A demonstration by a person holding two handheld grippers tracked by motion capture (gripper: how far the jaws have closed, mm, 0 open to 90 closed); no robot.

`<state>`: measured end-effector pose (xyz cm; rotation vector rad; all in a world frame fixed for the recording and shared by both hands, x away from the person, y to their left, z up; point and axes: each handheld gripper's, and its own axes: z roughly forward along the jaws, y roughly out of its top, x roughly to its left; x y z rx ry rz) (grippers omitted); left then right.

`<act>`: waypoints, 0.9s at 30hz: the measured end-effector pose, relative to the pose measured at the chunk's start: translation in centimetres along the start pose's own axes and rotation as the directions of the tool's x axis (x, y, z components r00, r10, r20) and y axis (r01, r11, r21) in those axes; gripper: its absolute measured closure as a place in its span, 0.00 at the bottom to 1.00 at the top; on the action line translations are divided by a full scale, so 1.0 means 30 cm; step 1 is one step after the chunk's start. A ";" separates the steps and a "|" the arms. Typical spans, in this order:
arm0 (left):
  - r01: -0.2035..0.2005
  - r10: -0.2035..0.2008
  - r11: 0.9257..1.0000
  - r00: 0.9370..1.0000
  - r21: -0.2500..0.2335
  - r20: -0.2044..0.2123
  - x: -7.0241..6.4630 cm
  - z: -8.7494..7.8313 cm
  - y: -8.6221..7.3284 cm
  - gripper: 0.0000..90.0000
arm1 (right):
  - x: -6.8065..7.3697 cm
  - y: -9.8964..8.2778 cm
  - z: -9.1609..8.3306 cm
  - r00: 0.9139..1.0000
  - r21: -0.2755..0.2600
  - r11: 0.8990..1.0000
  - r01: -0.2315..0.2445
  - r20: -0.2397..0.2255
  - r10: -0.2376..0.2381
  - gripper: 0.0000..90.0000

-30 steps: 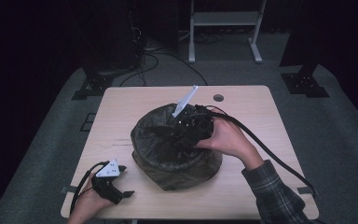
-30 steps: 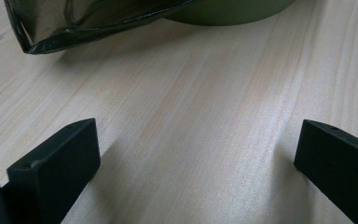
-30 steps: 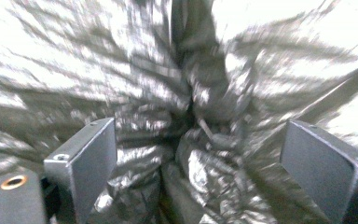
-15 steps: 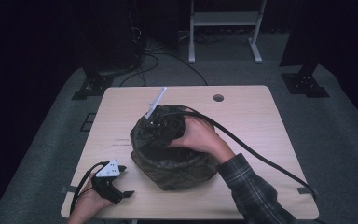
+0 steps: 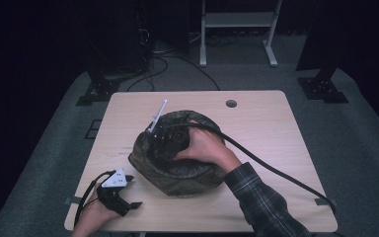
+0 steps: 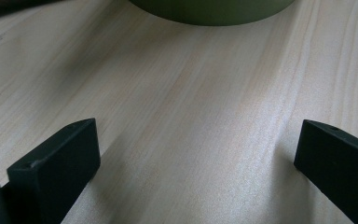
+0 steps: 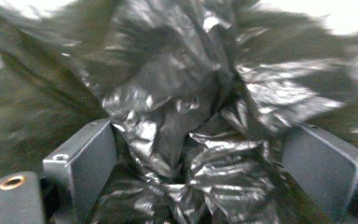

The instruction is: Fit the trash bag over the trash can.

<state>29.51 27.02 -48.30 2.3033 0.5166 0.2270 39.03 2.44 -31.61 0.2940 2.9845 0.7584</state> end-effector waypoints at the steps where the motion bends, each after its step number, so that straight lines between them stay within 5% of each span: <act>1: 0.000 0.000 1.000 1.000 -0.001 0.000 0.000 0.000 0.000 0.00 | 0.001 -0.003 -0.021 1.000 -0.020 1.000 0.001 0.006 -0.001 0.10; 11: 0.002 -0.002 1.000 1.000 -0.001 -0.001 0.000 0.000 0.000 0.00 | 0.004 -0.057 -0.202 0.999 -0.196 0.981 0.001 0.040 0.007 0.10; 15: 0.004 -0.004 1.000 1.000 -0.001 -0.003 0.000 0.001 0.001 0.00 | 0.012 -0.101 -0.261 0.997 -0.221 0.975 0.003 0.080 0.015 0.10; 27: 0.004 -0.004 1.000 1.000 0.001 -0.005 0.002 0.002 0.002 0.00 | -0.017 -0.323 -0.413 0.984 -0.346 0.935 -0.071 0.129 0.122 0.10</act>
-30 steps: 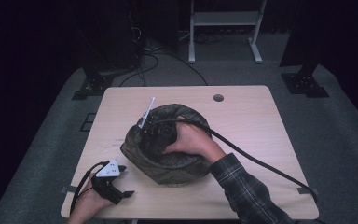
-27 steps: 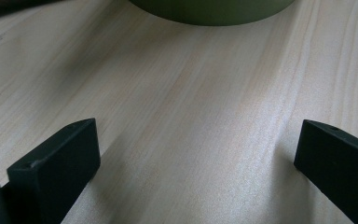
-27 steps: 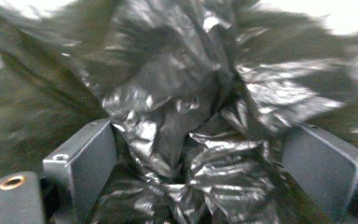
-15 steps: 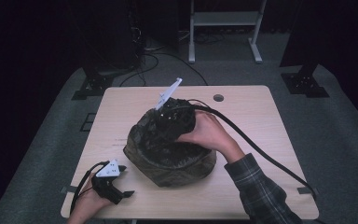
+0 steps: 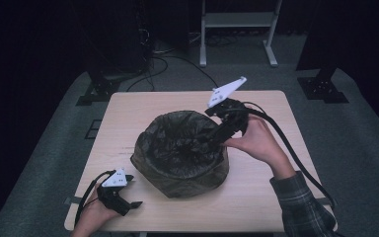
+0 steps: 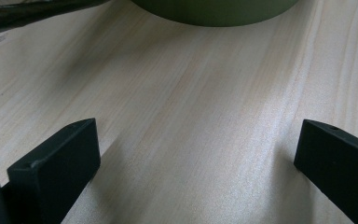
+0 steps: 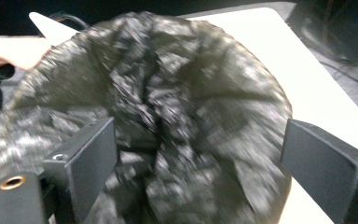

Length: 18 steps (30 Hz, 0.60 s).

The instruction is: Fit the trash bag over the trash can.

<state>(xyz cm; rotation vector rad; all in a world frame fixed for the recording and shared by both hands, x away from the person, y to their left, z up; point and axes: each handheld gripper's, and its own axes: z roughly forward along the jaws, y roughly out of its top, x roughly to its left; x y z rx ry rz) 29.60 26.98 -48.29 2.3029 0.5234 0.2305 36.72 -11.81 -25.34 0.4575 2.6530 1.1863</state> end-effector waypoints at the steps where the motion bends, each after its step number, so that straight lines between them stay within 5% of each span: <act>1: 0.000 0.000 1.000 1.000 0.000 0.000 0.000 0.000 0.000 0.00 | -0.008 -0.019 -0.013 1.000 -0.011 1.000 -0.014 0.000 0.014 0.10; 18: 0.000 0.000 1.000 1.000 0.000 -0.001 0.000 0.000 0.000 0.00 | -0.025 -0.299 -0.156 0.986 -0.106 0.984 -0.146 0.062 0.153 0.10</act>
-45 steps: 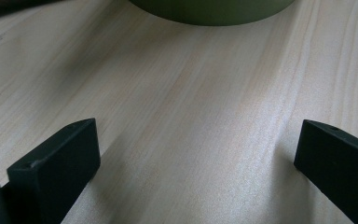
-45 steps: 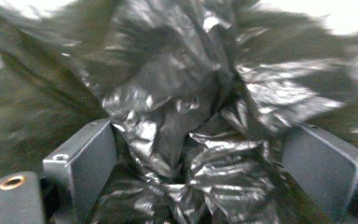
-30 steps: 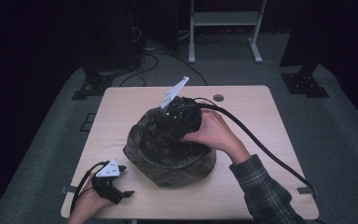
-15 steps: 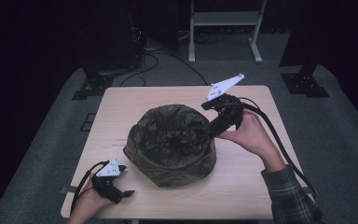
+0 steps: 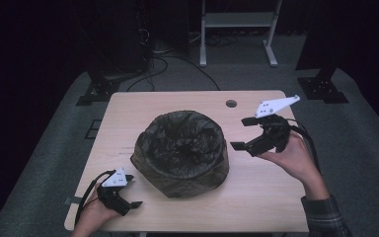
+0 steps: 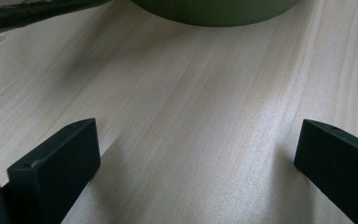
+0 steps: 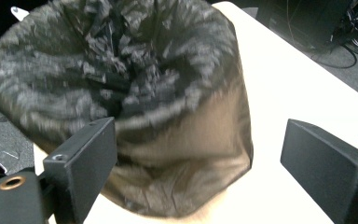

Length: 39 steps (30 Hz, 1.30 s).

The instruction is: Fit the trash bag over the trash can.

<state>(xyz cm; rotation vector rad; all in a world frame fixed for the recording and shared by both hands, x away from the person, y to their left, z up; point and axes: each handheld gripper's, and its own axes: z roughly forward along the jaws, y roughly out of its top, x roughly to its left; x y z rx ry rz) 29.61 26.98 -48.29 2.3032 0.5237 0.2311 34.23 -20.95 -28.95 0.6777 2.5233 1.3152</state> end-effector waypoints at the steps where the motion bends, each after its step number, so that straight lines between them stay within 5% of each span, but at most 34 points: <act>1: 0.000 0.000 1.000 1.000 0.000 0.000 0.000 0.000 0.000 0.00 | 0.000 -0.017 -0.006 1.000 -0.003 1.000 -0.005 0.002 0.005 0.10; 12: 0.000 0.000 1.000 1.000 0.001 0.001 0.000 0.000 0.000 0.00 | 0.013 -0.209 -0.041 0.999 -0.061 0.997 -0.038 0.037 0.040 0.10; 25: 0.001 -0.001 1.000 1.000 0.000 0.000 0.000 0.000 0.000 0.00 | 0.017 -0.411 -0.012 0.994 -0.092 0.991 -0.095 0.048 0.099 0.10; 39: 0.001 -0.001 1.000 1.000 0.001 0.000 0.000 0.000 0.000 0.00 | 0.017 -0.596 0.048 0.987 -0.052 0.988 -0.145 0.068 0.149 0.10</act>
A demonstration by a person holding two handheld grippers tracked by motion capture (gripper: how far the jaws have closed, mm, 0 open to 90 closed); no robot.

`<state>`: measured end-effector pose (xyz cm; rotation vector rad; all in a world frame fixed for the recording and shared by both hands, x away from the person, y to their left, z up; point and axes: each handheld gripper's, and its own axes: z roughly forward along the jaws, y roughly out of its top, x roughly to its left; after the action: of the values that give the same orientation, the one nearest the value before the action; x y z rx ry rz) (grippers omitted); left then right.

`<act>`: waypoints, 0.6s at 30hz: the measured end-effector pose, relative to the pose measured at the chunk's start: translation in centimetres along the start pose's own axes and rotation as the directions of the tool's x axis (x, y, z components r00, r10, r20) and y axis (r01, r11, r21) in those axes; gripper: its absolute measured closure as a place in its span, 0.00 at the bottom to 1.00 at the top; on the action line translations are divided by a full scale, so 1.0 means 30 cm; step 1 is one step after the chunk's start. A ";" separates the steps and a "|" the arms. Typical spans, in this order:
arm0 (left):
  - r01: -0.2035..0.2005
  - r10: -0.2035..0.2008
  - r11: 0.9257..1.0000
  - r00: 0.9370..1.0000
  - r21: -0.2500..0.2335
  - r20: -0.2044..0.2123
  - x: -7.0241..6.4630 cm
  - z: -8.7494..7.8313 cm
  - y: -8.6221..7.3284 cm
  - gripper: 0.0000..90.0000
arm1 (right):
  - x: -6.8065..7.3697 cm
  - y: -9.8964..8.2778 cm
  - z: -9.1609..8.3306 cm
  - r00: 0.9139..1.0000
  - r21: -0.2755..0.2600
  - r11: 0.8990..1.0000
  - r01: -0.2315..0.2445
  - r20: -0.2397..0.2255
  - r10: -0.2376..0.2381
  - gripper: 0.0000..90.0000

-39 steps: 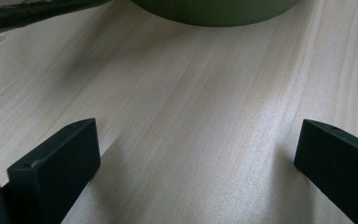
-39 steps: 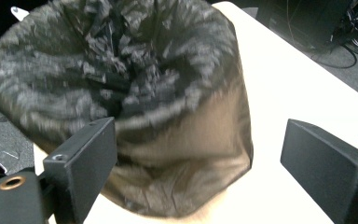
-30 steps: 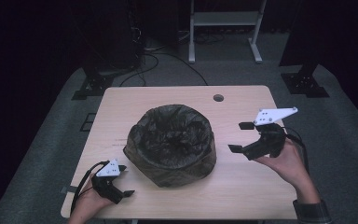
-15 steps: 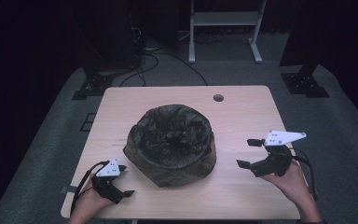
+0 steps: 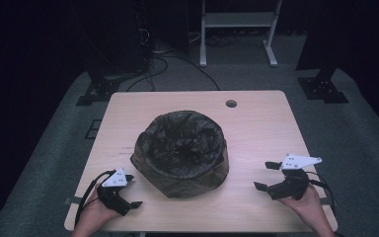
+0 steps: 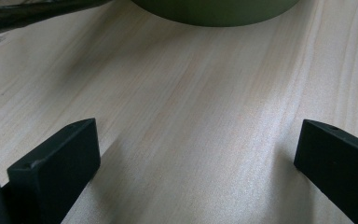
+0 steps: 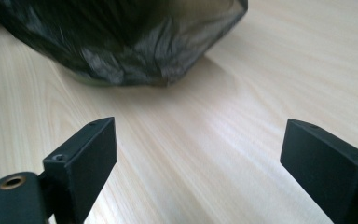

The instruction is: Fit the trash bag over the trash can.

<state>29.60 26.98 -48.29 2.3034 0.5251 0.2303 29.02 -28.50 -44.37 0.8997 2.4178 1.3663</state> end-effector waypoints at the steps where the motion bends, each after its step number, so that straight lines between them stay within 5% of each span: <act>1: 0.000 0.000 1.000 1.000 0.000 0.000 0.000 0.000 0.000 0.00 | 0.000 -0.009 0.006 1.000 0.002 1.000 -0.003 -0.001 0.003 0.10; 18: 0.000 0.000 1.000 1.000 0.000 0.000 0.000 0.000 0.000 0.00 | 0.035 -0.056 0.107 0.999 0.086 0.995 0.043 -0.027 -0.040 0.10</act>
<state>29.61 26.98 -48.28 2.3033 0.5252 0.2304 29.01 -26.26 -47.40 0.8522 2.5172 1.2747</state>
